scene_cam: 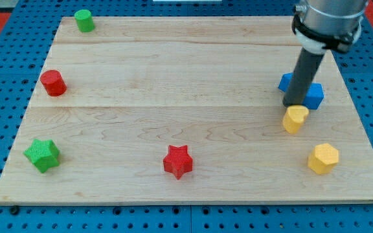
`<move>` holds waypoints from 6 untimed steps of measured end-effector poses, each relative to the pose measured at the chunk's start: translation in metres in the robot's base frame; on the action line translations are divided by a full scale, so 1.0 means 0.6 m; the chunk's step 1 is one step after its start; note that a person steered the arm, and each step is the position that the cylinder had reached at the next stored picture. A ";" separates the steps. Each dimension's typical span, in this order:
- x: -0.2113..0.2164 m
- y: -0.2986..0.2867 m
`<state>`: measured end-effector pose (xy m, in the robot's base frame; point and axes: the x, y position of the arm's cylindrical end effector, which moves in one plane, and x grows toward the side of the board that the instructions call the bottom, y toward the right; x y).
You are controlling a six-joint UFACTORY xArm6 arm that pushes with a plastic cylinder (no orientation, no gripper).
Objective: Point at the red star
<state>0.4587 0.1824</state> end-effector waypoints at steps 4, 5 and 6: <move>0.087 -0.008; 0.086 -0.086; 0.109 -0.181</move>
